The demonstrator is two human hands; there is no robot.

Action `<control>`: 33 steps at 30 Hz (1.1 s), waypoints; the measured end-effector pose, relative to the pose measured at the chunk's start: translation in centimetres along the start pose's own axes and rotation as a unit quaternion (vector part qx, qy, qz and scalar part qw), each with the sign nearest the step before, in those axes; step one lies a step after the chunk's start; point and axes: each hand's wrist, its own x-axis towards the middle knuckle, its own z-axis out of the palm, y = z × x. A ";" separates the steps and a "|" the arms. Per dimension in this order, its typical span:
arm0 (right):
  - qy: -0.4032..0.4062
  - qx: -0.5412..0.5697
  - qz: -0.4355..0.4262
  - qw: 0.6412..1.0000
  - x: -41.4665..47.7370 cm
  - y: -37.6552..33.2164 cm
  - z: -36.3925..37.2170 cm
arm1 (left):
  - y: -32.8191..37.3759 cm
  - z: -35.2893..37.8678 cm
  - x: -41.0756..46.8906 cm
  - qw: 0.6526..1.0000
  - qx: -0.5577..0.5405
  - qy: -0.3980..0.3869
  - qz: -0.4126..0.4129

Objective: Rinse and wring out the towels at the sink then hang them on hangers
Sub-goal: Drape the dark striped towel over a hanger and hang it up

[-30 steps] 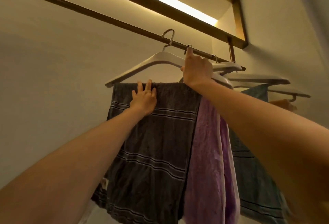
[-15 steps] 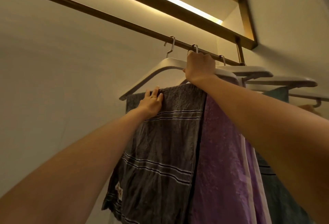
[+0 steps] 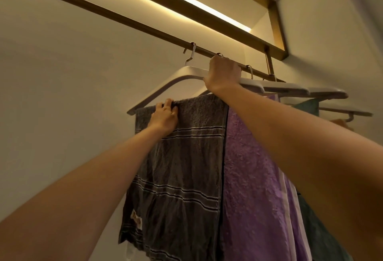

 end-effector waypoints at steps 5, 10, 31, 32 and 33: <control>0.025 -0.010 -0.045 0.999 -1.5 0.2 0.3 | -0.6 -0.8 -0.2 1.000 -0.005 -0.001 0.002; 0.092 0.063 -0.053 0.992 -4.7 1.5 1.6 | -1.3 -0.3 -3.0 0.998 -0.005 0.067 0.010; -0.034 0.294 0.367 0.882 -27.0 5.4 3.4 | -15.6 3.2 -16.3 0.871 -0.419 -0.036 -0.254; -0.051 0.291 0.367 0.882 -27.6 5.4 3.3 | -15.7 3.2 -16.9 0.857 -0.445 -0.047 -0.255; -0.068 0.299 0.366 0.879 -27.7 5.5 3.2 | -15.6 3.2 -16.9 0.839 -0.477 -0.052 -0.256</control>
